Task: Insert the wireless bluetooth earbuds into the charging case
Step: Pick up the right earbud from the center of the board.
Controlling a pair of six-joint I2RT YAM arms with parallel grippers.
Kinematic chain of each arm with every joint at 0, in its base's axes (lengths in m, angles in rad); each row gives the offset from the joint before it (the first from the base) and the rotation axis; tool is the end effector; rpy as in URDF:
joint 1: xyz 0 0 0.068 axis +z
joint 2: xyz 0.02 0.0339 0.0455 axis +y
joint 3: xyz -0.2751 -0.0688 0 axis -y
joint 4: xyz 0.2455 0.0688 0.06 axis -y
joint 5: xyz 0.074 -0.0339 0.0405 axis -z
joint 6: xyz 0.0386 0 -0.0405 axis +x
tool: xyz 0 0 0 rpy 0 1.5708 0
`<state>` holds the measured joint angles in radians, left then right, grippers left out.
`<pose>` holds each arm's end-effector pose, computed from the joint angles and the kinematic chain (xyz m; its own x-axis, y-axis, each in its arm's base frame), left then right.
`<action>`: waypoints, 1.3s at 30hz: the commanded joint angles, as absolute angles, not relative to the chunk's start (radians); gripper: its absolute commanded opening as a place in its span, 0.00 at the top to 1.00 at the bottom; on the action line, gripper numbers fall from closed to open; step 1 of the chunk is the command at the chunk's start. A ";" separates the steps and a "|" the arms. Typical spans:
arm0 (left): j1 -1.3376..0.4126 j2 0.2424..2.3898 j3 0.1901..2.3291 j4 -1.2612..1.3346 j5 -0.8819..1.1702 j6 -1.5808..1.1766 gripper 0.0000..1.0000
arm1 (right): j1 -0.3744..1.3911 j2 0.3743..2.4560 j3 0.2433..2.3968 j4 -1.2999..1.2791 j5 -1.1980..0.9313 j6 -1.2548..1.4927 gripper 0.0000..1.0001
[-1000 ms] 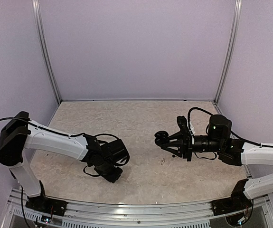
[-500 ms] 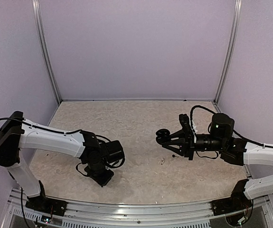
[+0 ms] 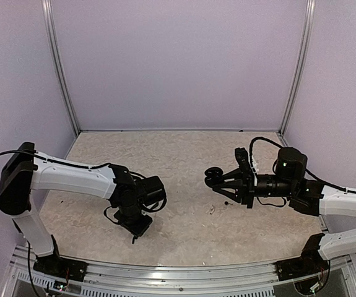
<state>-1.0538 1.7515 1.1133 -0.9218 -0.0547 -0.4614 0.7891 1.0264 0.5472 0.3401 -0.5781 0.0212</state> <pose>0.1519 -0.2629 0.1735 -0.8289 0.5584 -0.0340 0.5569 0.8294 0.0441 0.1459 0.1769 0.2741 -0.1183 -0.0940 -0.9885 -0.9733 0.2080 0.0967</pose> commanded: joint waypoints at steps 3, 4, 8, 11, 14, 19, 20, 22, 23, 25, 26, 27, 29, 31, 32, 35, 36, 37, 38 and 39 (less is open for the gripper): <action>-1.042 1.774 1.073 -0.916 -0.034 -0.442 0.68 | 0.777 1.006 0.569 0.332 -0.565 0.028 1.00; -1.040 1.776 1.066 -0.912 -0.031 -0.440 0.69 | 0.778 1.006 0.568 0.332 -0.565 0.028 1.00; -1.040 1.786 1.051 -0.895 -0.023 -0.434 0.71 | 0.777 1.005 0.568 0.333 -0.563 0.025 1.00; -1.040 1.794 1.045 -0.881 -0.017 -0.430 0.74 | 0.778 1.009 0.566 0.334 -0.563 0.025 1.00; -1.040 1.799 1.042 -0.875 -0.014 -0.427 0.77 | 0.778 1.008 0.566 0.334 -0.563 0.025 1.00; -1.040 1.803 1.046 -0.885 -0.031 -0.419 0.77 | 0.778 1.011 0.567 0.333 -0.564 0.025 1.00; -1.040 1.809 1.050 -0.890 -0.039 -0.416 0.75 | 0.778 1.012 0.568 0.333 -0.566 0.024 1.00; -1.039 1.817 1.058 -0.898 -0.047 -0.407 0.74 | 0.777 1.012 0.568 0.333 -0.566 0.025 1.00; -1.039 1.820 1.060 -0.900 -0.048 -0.402 0.74 | 0.777 1.012 0.568 0.333 -0.566 0.024 1.00; -1.039 1.822 1.064 -0.901 -0.048 -0.396 0.74 | 0.777 1.012 0.566 0.331 -0.566 0.025 1.00; -1.039 1.824 1.065 -0.901 -0.048 -0.394 0.74 | 0.777 1.011 0.566 0.331 -0.566 0.025 1.00; -1.039 1.823 1.065 -0.899 -0.048 -0.393 0.74 | 0.777 1.011 0.566 0.331 -0.565 0.026 1.00; -1.038 1.821 1.065 -0.893 -0.046 -0.393 0.75 | 0.778 1.011 0.567 0.332 -0.565 0.023 1.00; -1.039 1.818 1.065 -0.885 -0.044 -0.392 0.76 | 0.777 1.012 0.568 0.331 -0.566 0.023 1.00; -1.039 1.815 1.065 -0.881 -0.041 -0.390 0.77 | 0.777 1.012 0.568 0.331 -0.566 0.023 1.00; -1.037 1.814 1.067 -0.875 -0.045 -0.385 0.79 | 0.777 1.013 0.568 0.331 -0.566 0.023 1.00; -1.037 1.812 1.069 -0.873 -0.045 -0.385 0.80 | 0.777 1.014 0.568 0.331 -0.566 0.023 1.00; -1.037 1.809 1.069 -0.871 -0.046 -0.386 0.81 | 0.777 1.015 0.568 0.331 -0.566 0.022 1.00; -1.037 1.802 1.069 -0.869 -0.050 -0.387 0.81 | 0.778 1.016 0.569 0.331 -0.567 0.022 1.00; -1.036 1.797 1.068 -0.868 -0.054 -0.389 0.81 | 0.777 1.018 0.570 0.331 -0.567 0.022 1.00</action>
